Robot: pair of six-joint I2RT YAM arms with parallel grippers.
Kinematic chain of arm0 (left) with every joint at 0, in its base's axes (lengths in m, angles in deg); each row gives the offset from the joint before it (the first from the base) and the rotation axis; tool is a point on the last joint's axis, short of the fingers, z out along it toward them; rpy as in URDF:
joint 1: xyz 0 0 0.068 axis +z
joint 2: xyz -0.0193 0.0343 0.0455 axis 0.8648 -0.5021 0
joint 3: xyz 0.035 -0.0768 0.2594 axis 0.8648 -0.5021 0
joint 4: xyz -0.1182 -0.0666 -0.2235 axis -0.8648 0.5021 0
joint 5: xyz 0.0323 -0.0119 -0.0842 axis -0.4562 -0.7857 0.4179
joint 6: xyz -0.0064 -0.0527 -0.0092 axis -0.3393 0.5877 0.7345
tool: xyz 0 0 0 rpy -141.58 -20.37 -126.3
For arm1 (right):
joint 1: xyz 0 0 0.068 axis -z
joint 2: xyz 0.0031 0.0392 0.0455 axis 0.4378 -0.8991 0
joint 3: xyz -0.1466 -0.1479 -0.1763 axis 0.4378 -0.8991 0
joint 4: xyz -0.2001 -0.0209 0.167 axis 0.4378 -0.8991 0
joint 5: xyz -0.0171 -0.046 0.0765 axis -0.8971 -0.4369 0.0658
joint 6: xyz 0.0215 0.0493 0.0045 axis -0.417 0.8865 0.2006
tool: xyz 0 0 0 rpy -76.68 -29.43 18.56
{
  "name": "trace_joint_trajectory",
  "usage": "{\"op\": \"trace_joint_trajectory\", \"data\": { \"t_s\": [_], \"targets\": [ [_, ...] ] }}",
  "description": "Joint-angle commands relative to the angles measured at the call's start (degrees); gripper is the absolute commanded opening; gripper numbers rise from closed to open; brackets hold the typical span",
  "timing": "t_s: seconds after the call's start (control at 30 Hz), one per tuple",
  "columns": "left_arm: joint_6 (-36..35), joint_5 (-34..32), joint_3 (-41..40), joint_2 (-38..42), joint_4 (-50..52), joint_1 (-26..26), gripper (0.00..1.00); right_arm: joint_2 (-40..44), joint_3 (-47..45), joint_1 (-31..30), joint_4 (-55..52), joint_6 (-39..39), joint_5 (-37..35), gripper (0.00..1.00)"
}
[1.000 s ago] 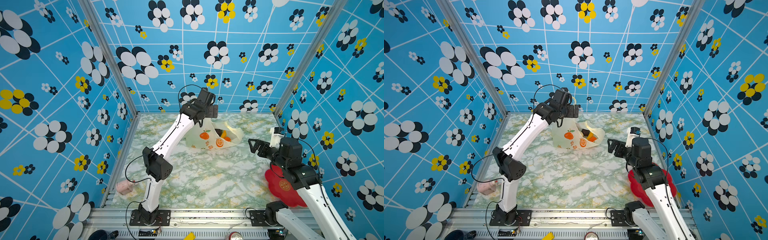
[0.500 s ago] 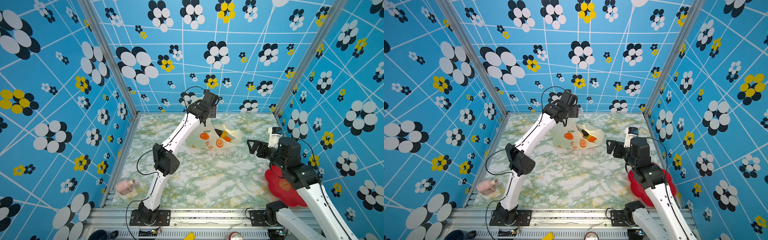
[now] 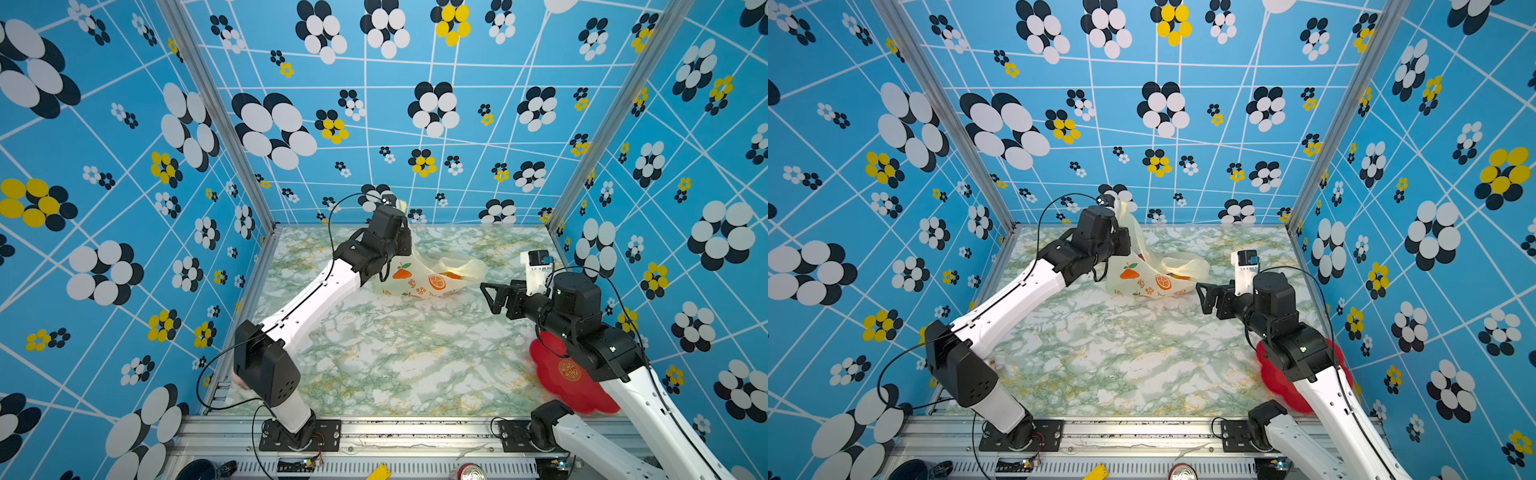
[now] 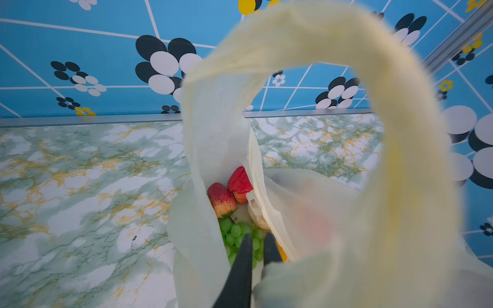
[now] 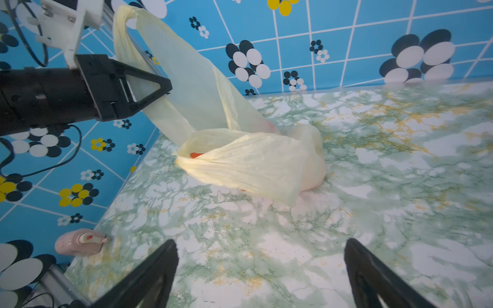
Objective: Take fruits out of the plastic bag
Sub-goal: Spread open the plastic bag at the top-center of the table.
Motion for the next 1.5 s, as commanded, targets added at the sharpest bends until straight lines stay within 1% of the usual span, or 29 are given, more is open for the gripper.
{"op": "trace_joint_trajectory", "data": {
  "t_s": [0.0, 0.1, 0.2, 0.33, 0.4, 0.47, 0.57, 0.7, 0.8, 0.97, 1.03, 1.1, 1.13, 1.17, 1.23, 1.4, 1.47],
  "targets": [
    [2.87, 5.26, -7.56, 3.96, -9.96, 1.21, 0.10, -3.49, 3.87, -3.68, -1.41, -3.92, -3.17, 0.99],
    [3.68, 6.48, -13.38, 7.11, -13.48, 1.65, 0.08, -9.02, 7.38, -3.99, -3.27, -4.28, -7.56, 0.99],
    [4.63, 8.03, -16.89, 9.04, -15.59, 2.25, 0.07, -14.54, 10.67, -3.99, -4.52, -6.02, -9.59, 0.99],
    [5.52, 9.77, -19.39, 9.80, -16.22, 3.36, 0.07, -19.02, 13.53, -4.50, -4.86, -9.19, -5.83, 0.99],
    [6.17, 10.60, -20.61, 9.88, -16.82, 3.74, 0.06, -19.57, 14.30, -6.26, -5.15, -11.44, -4.46, 0.99],
    [6.34, 11.18, -21.46, 9.89, -17.45, 3.85, 0.06, -19.27, 14.15, -8.94, -5.22, -14.18, -4.28, 0.99],
    [6.39, 11.70, -21.87, 9.96, -17.46, 3.98, 0.05, -19.59, 14.07, -12.66, -6.06, -17.49, -5.97, 0.99],
    [6.36, 12.05, -22.01, 10.41, -17.24, 4.02, 0.04, -21.02, 14.09, -15.37, -6.45, -20.24, -10.09, 0.99],
    [6.41, 12.22, -22.26, 11.01, -17.30, 4.07, 0.04, -23.69, 14.80, -16.25, -6.28, -21.70, -16.66, 0.99],
    [6.62, 12.41, -23.04, 11.71, -17.24, 4.11, 0.03, -29.05, 17.04, -17.14, -5.74, -24.16, -23.02, 0.99],
    [6.52, 12.32, -23.61, 12.19, -17.15, 4.11, 0.03, -30.95, 18.09, -17.33, -5.12, -23.90, -26.22, 0.99],
    [6.39, 11.83, -24.49, 12.86, -17.16, 4.24, 0.03, -32.60, 19.24, -17.19, -3.66, -22.75, -30.96, 0.99],
    [6.45, 11.56, -25.04, 13.25, -17.15, 4.44, 0.03, -33.28, 19.74, -17.10, -3.24, -22.15, -32.91, 0.96],
    [6.94, 11.78, -25.76, 13.61, -17.28, 5.01, 0.03, -33.99, 20.53, -16.58, -2.95, -21.20, -34.53, 0.91],
    [8.35, 13.41, -27.19, 14.25, -17.98, 6.62, 0.03, -35.00, 21.63, -14.94, -2.94, -19.39, -34.99, 0.80],
    [10.01, 16.01, -30.01, 15.17, -18.83, 9.67, 0.02, -36.69, 22.31, -9.79, -2.30, -14.47, -31.61, 0.49],
    [10.31, 16.26, -30.44, 15.25, -18.73, 10.37, 0.02, -36.87, 22.31, -8.09, -1.99, -12.24, -29.31, 0.40]
  ]
}}
